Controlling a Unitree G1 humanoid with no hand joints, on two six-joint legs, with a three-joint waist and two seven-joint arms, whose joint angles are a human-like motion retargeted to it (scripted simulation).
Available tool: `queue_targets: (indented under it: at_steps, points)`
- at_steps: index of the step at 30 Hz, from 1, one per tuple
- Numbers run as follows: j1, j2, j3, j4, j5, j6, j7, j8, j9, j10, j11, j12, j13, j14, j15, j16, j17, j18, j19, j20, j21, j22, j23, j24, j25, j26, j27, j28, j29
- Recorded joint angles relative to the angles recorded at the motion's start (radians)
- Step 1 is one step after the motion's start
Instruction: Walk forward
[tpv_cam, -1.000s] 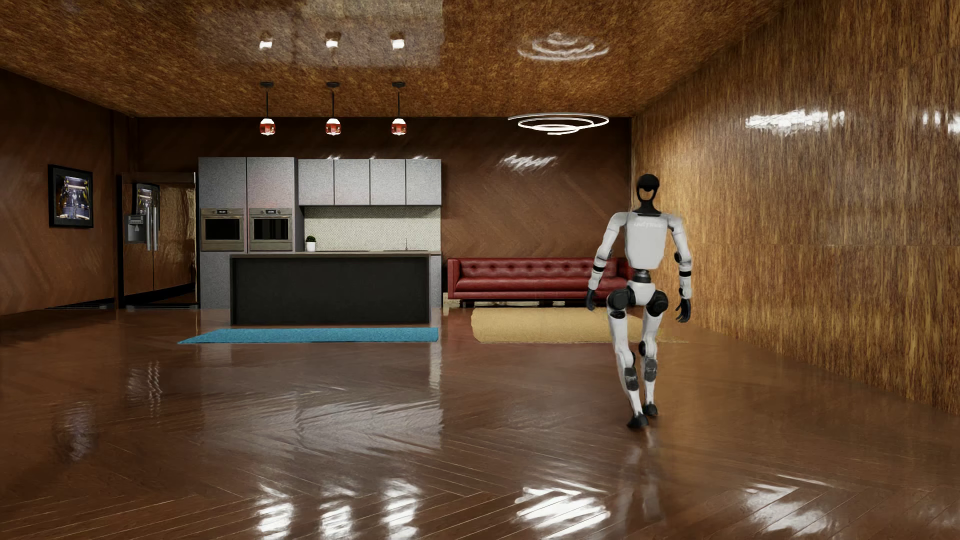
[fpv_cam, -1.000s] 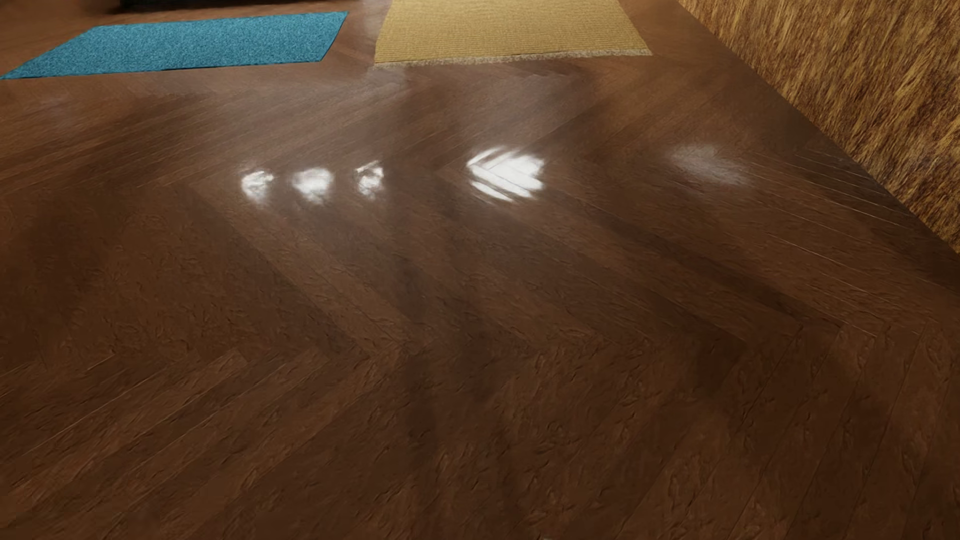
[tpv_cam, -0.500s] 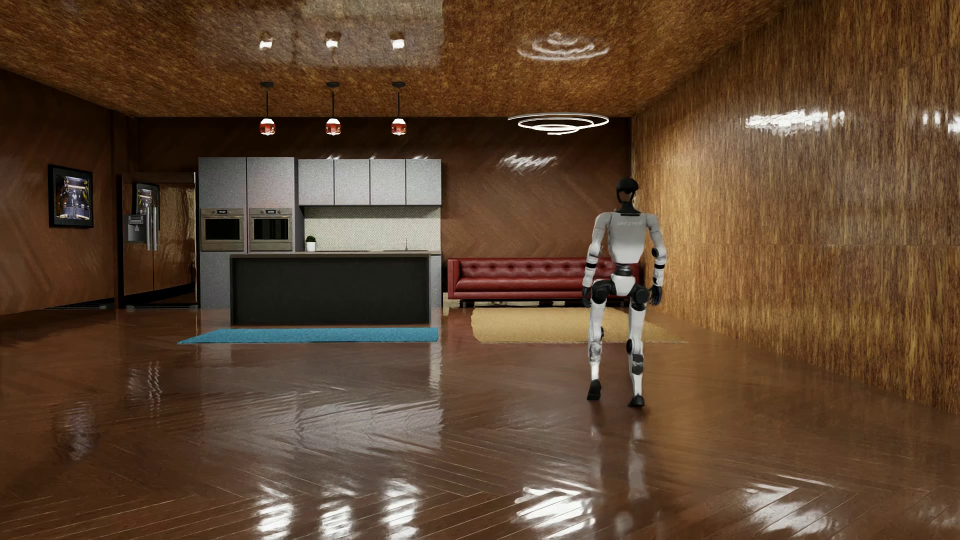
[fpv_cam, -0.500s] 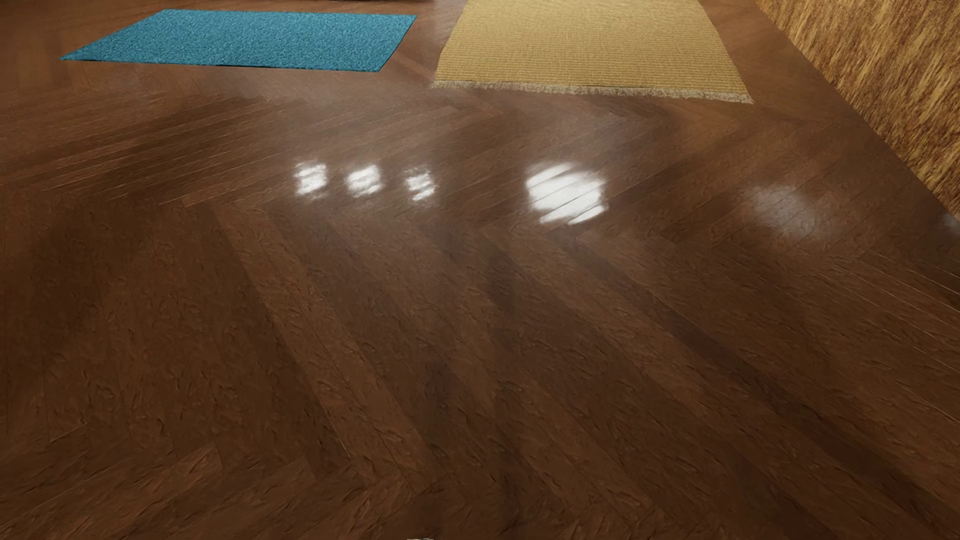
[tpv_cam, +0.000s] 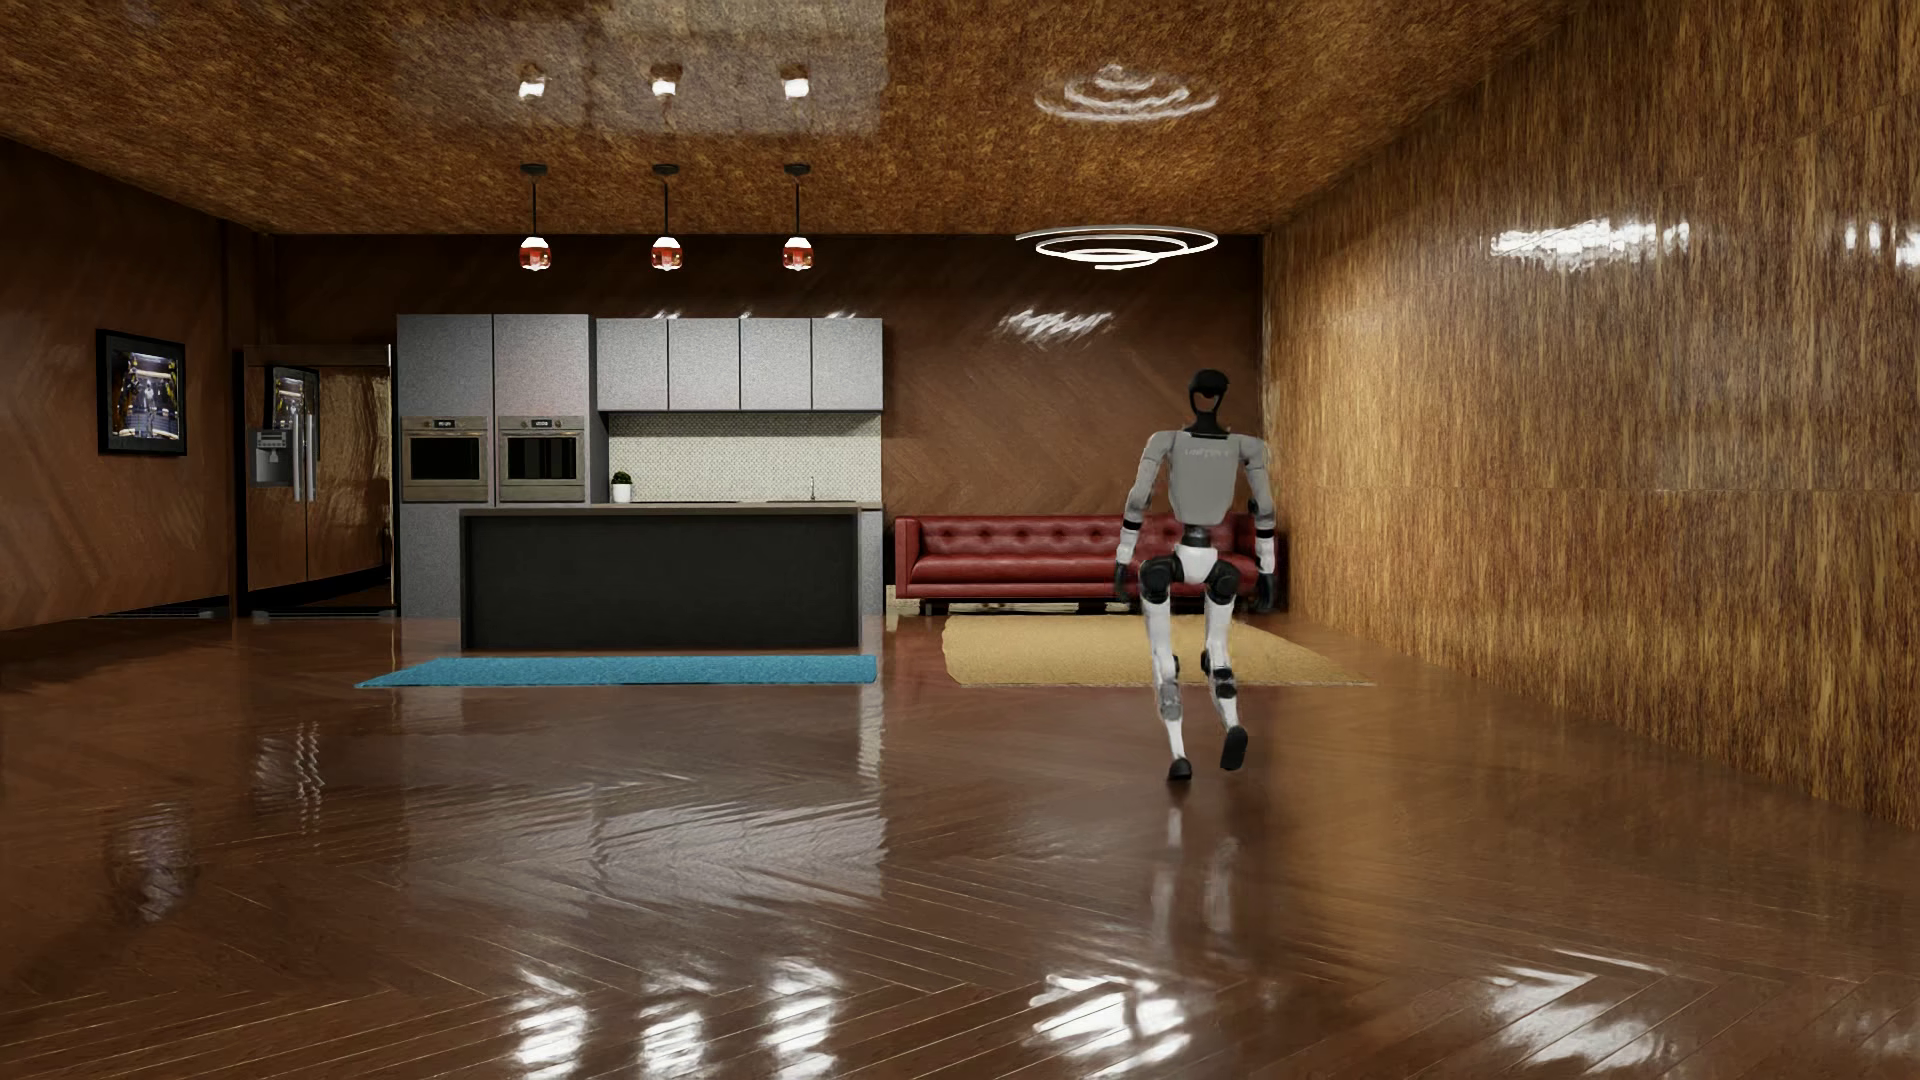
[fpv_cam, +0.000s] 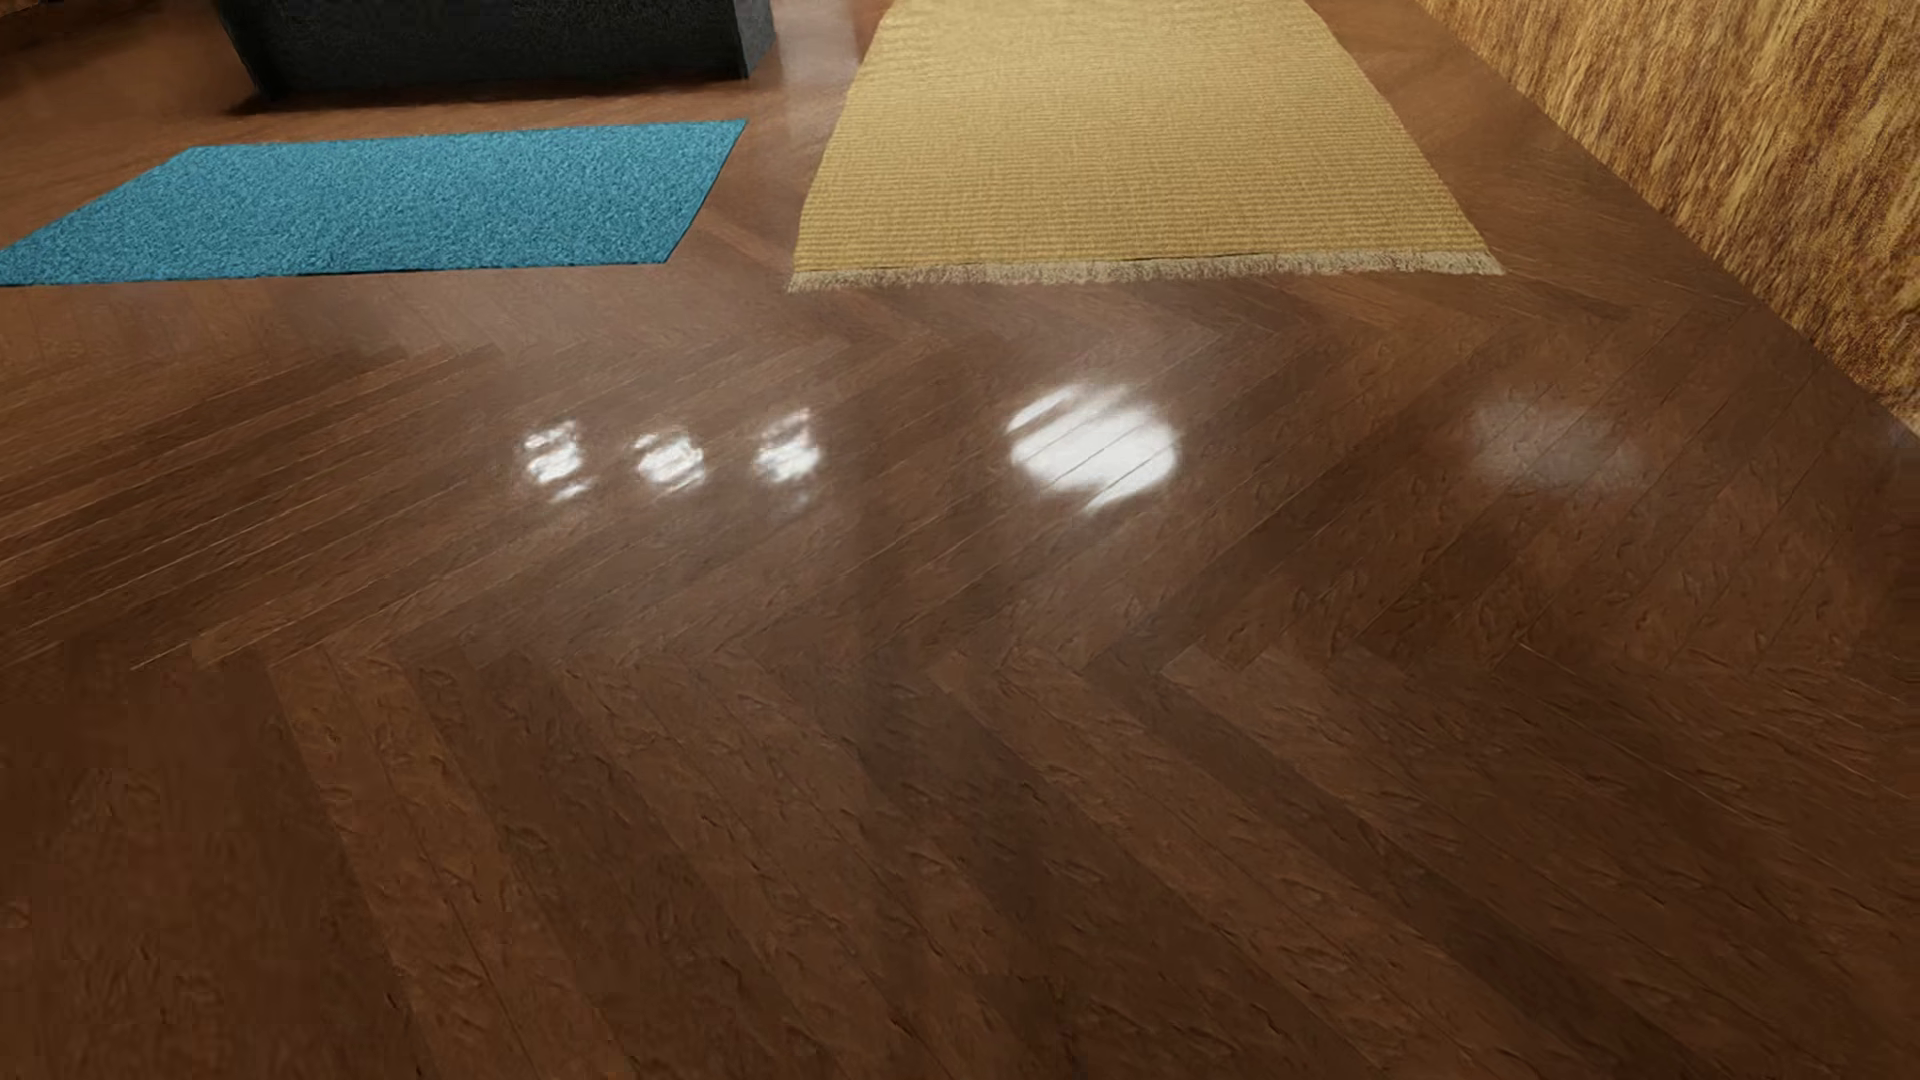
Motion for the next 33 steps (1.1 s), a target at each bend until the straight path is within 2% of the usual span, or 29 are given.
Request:
queue_targets:
  at_steps: [2,3,4,5,6,7,8,9,10,11,12,14,16,19,20,21,22,23,24,25,26,27,28,29,30,31,32,33]
  points:
    - [0.129,-0.071,-0.079,0.035,0.001,0.012,0.0,0.0,0.006,-0.043,-0.295,-0.067,0.05,-0.099,0.048,0.022,0.004,0.0,0.0,0.035,-0.002,-0.028,-0.041,0.0,0.0,0.0,0.0,0.0,0.0]
    - [0.176,-0.084,-0.112,0.044,-0.001,0.013,0.0,0.0,0.003,-0.055,-0.489,-0.1,0.064,-0.146,0.111,0.03,0.002,0.0,0.0,0.055,0.026,-0.047,-0.053,0.0,0.0,0.0,0.0,0.0,0.0]
    - [0.198,-0.095,-0.134,0.047,0.002,0.011,0.0,0.0,-0.012,-0.057,-0.639,-0.134,0.077,-0.184,0.163,0.035,0.008,0.0,0.0,0.076,0.004,-0.061,-0.058,0.0,0.0,0.0,0.0,0.0,0.0]
    - [0.228,-0.085,-0.15,0.063,0.009,0.013,0.0,0.0,-0.024,-0.054,-1.103,-0.16,0.089,-0.205,0.451,0.034,0.01,0.0,0.0,0.09,0.013,-0.082,-0.033,0.0,0.0,0.0,0.0,0.0,0.0]
    - [0.255,-0.107,-0.166,0.077,0.014,0.014,0.0,0.0,-0.024,-0.051,-0.831,-0.184,0.1,-0.193,0.331,0.033,0.017,0.0,0.0,0.103,0.0,-0.1,-0.024,0.0,0.0,0.0,0.0,0.0,0.0]
    - [0.282,-0.14,-0.179,0.098,0.028,0.021,0.0,0.0,-0.019,-0.037,-0.726,-0.191,0.107,-0.129,0.171,0.028,0.02,0.0,0.0,0.129,0.009,-0.12,-0.006,0.0,0.0,0.0,0.0,0.0,0.0]
    - [0.278,-0.151,-0.199,0.113,0.044,0.024,0.0,0.0,-0.027,0.03,-0.668,-0.189,0.115,-0.015,0.223,0.017,0.024,0.0,0.0,0.135,0.04,-0.117,0.017,0.0,0.0,0.0,0.0,0.0,0.0]
    - [0.253,-0.154,-0.196,0.123,0.059,0.032,0.0,0.0,-0.038,0.141,-0.591,-0.163,0.127,0.153,0.225,-0.004,0.03,0.0,0.0,0.15,0.038,-0.115,0.041,0.0,0.0,0.0,0.0,0.0,0.0]
    - [0.199,-0.115,-0.178,0.14,0.101,0.042,0.0,0.0,-0.04,0.277,-0.554,-0.131,0.137,0.308,0.16,-0.017,0.035,0.0,0.0,0.144,0.021,-0.111,0.049,0.0,0.0,0.0,0.0,0.0,0.0]
    - [0.095,-0.068,-0.159,0.137,0.124,0.041,0.0,0.0,-0.037,0.473,-0.549,-0.122,0.131,0.364,0.103,-0.025,0.035,0.0,0.0,0.128,0.028,-0.106,0.04,0.0,0.0,0.0,0.0,0.0,0.0]
    - [0.0,0.002,-0.126,0.133,0.145,0.038,0.0,0.0,-0.029,0.647,-0.562,-0.111,0.116,0.334,0.068,-0.027,0.031,0.0,0.0,0.085,0.047,-0.084,0.032,0.0,0.0,0.0,0.0,0.0,0.0]
    - [-0.184,0.153,-0.035,0.122,0.16,0.013,0.0,0.0,-0.021,0.804,-0.624,-0.068,0.073,0.31,0.029,-0.033,0.024,0.0,0.0,0.07,0.045,-0.057,-0.007,0.0,0.0,0.0,0.0,0.0,0.0]
    - [-0.316,0.312,0.078,0.108,0.145,-0.022,0.0,0.0,-0.003,0.702,-0.697,-0.029,0.023,0.337,0.004,-0.024,0.008,0.0,0.0,0.05,0.041,-0.009,-0.069,0.0,0.0,0.0,0.0,0.0,0.0]
    - [-0.421,0.483,0.195,0.115,0.126,-0.032,0.0,0.0,0.018,0.253,-0.75,0.038,-0.061,0.506,-0.077,-0.018,-0.046,0.0,0.0,0.042,0.008,0.044,-0.194,0.0,0.0,0.0,0.0,0.0,0.0]
    - [-0.434,0.502,0.226,0.115,0.123,-0.03,0.0,0.0,0.013,0.087,-0.743,0.046,-0.095,0.455,-0.117,-0.021,-0.062,0.0,0.0,0.016,-0.011,0.072,-0.216,0.0,0.0,0.0,0.0,0.0,0.0]
    - [-0.425,0.545,0.242,0.111,0.126,-0.026,0.0,0.0,0.008,-0.024,-0.748,0.067,-0.116,0.173,-0.154,-0.027,-0.07,0.0,0.0,0.005,-0.045,0.097,-0.235,0.0,0.0,0.0,0.0,0.0,0.0]
    - [-0.421,0.562,0.274,0.113,0.112,-0.033,0.0,0.0,-0.001,-0.186,-0.736,0.072,-0.145,0.006,-0.16,-0.027,-0.073,0.0,0.0,-0.044,-0.055,0.134,-0.23,0.0,0.0,0.0,0.0,0.0,0.0]
    - [-0.429,0.596,0.286,0.106,0.097,-0.035,0.0,0.0,0.001,-0.045,-0.715,0.092,-0.157,-0.045,-0.135,-0.032,-0.073,0.0,0.0,-0.049,-0.075,0.157,-0.233,0.0,0.0,0.0,0.0,0.0,0.0]
    - [-0.462,0.611,0.288,0.083,0.08,-0.044,0.0,0.0,-0.001,-0.048,-0.676,0.107,-0.161,0.038,-0.08,-0.04,-0.07,0.0,0.0,-0.055,-0.089,0.169,-0.227,0.0,0.0,0.0,0.0,0.0,0.0]
    - [-0.463,0.623,0.304,0.065,0.059,-0.047,0.0,0.0,-0.01,-0.022,-0.633,0.121,-0.144,0.2,0.019,-0.049,-0.065,0.0,0.0,-0.07,-0.108,0.184,-0.224,0.0,0.0,0.0,0.0,0.0,0.0]
    - [-0.476,0.617,0.297,0.039,0.036,-0.059,0.0,0.0,-0.024,0.031,-0.561,0.133,-0.122,0.309,0.189,-0.057,-0.049,0.0,0.0,-0.064,-0.122,0.198,-0.202,0.0,0.0,0.0,0.0,0.0,0.0]
    - [-0.459,0.567,0.288,0.013,0.009,-0.067,0.0,0.0,-0.035,0.083,-0.438,0.151,-0.087,0.331,0.397,-0.061,-0.036,0.0,0.0,-0.026,-0.128,0.187,-0.18,0.0,0.0,0.0,0.0,0.0,0.0]
    - [-0.424,0.473,0.292,-0.009,-0.008,-0.069,0.0,0.0,-0.029,0.111,-0.293,0.146,-0.068,0.321,0.523,-0.062,-0.026,0.0,0.0,0.001,-0.118,0.168,-0.16,0.0,0.0,0.0,0.0,0.0,0.0]
    - [-0.384,0.36,0.274,-0.044,-0.016,-0.067,0.0,0.0,-0.025,0.131,-0.119,0.137,-0.059,0.3,0.465,-0.061,-0.023,0.0,0.0,0.011,-0.087,0.139,-0.137,0.0,0.0,0.0,0.0,0.0,0.0]
    - [-0.314,0.278,0.237,-0.052,-0.004,-0.054,0.0,0.0,-0.014,0.133,0.007,0.116,-0.061,0.259,0.242,-0.065,-0.017,0.0,0.0,0.005,-0.057,0.142,-0.11,0.0,0.0,0.0,0.0,0.0,0.0]
    - [-0.231,0.195,0.195,-0.051,0.002,-0.046,0.0,0.0,-0.002,0.109,0.079,0.076,-0.062,0.198,0.066,-0.056,-0.005,0.0,0.0,0.004,-0.036,0.134,-0.077,0.0,0.0,0.0,0.0,0.0,0.0]
    - [-0.15,0.113,0.138,-0.041,0.007,-0.035,0.0,0.0,0.002,0.072,0.095,0.049,-0.056,0.128,-0.002,-0.047,0.005,0.0,0.0,0.014,-0.028,0.106,-0.06,0.0,0.0,0.0,0.0,0.0,0.0]
    - [-0.072,0.044,0.071,-0.024,0.009,-0.024,0.0,0.0,0.003,0.034,0.049,0.02,-0.04,0.061,-0.008,-0.032,0.011,0.0,0.0,0.022,-0.014,0.085,-0.059,0.0,0.0,0.0,0.0,0.0,0.0]
